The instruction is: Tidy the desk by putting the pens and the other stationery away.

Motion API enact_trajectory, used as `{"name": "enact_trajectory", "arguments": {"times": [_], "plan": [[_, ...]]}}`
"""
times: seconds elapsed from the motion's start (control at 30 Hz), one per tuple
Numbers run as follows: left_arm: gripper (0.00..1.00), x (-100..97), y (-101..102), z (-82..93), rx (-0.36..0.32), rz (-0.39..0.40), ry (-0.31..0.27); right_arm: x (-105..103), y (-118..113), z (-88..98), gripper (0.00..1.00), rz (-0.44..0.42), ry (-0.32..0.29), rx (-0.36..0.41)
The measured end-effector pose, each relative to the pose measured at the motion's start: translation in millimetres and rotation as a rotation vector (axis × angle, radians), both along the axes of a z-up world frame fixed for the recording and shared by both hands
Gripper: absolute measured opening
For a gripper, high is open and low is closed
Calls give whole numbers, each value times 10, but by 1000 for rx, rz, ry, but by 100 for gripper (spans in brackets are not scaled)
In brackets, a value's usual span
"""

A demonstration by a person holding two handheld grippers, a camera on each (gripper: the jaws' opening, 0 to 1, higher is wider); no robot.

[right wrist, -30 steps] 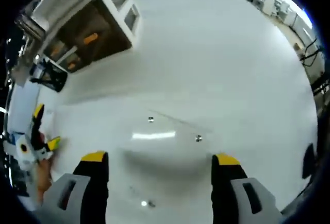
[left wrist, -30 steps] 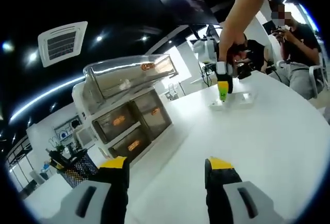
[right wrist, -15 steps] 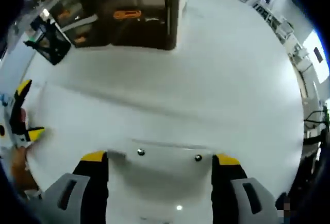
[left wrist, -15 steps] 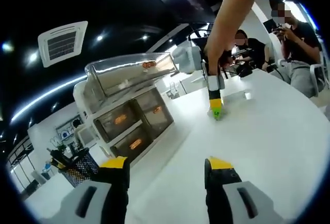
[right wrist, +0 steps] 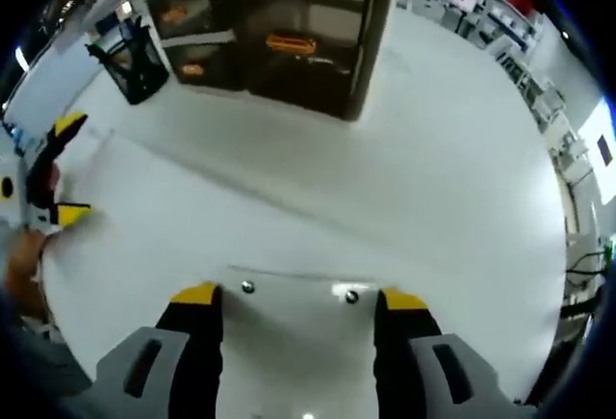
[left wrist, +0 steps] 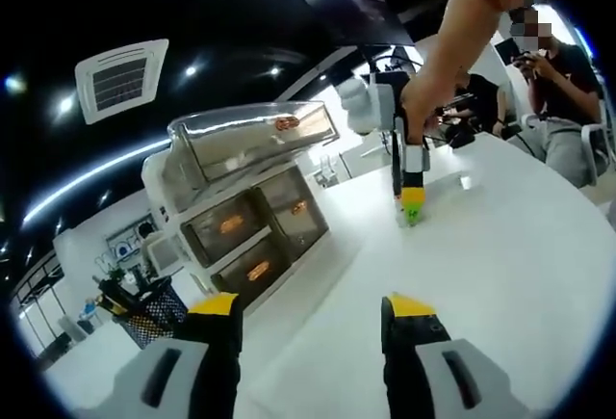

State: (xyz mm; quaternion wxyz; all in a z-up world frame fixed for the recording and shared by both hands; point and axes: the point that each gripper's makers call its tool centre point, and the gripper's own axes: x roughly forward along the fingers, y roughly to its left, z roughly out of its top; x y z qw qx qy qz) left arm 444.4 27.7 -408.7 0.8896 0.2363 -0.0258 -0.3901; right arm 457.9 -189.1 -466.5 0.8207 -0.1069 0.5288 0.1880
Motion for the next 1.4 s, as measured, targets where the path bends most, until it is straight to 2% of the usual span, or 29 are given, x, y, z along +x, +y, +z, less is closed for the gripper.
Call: {"name": "enact_trajectory", "arguments": {"times": [0.03,0.07,0.13,0.17,0.23,0.33,0.37,0.4,0.53,0.57,0.6,0.63,0.67,0.77,0.8,0.87,0.93,1.0,1.07,1.1,1.23,1.33,1.4], "plan": [[58,0,0,2,-2,0,0,4,3,2,59,12,-9,1],[58,0,1,11,-5,0,-1,-3,28,16,58,55,-46,2],[58,6,10,24,-7,3,-5,-72,27,20,58,41,-58,23],[58,10,17,32,-11,5,-5,-31,10,42,58,42,-91,52],[58,18,26,37,-14,8,-4,-1,-5,60,58,40,-108,67],[58,29,42,52,-21,14,-4,30,-27,193,58,46,-207,115],[58,30,45,60,-31,14,0,54,5,282,58,61,-263,134],[58,28,42,58,-38,13,7,-14,119,380,58,72,-335,164],[58,27,38,55,-45,11,15,4,171,556,57,71,-455,211],[58,27,37,56,-46,11,15,-9,197,601,57,68,-488,240],[58,24,37,63,-48,11,13,-34,257,685,57,45,-540,305],[58,23,36,64,-48,10,12,-40,261,702,57,35,-554,320],[58,21,37,69,-46,11,8,-124,311,798,57,7,-647,373],[58,21,38,72,-47,12,7,-146,305,830,57,-9,-687,383],[58,22,38,72,-47,12,8,-167,297,900,57,-20,-748,396],[59,16,34,76,-56,9,14,-176,300,947,57,-25,-781,406],[59,-61,-41,80,-117,-33,65,-246,360,1174,56,-55,-898,497],[61,-127,-101,119,-163,-66,93,-303,431,1273,56,-47,-957,533],[62,-203,-150,163,-171,-93,88,-406,553,1323,56,-31,-1006,558],[63,-263,-214,207,-187,-131,83,-446,605,1343,56,-26,-1036,572],[63,-511,-432,284,-258,-252,132,-539,746,1340,56,-24,-1111,556],[64,-634,-575,192,-241,-302,155,-594,834,1341,56,-5,-1142,523],[66,-700,-663,81,-222,-344,196,-604,844,1355,56,-9,-1157,523]]}}
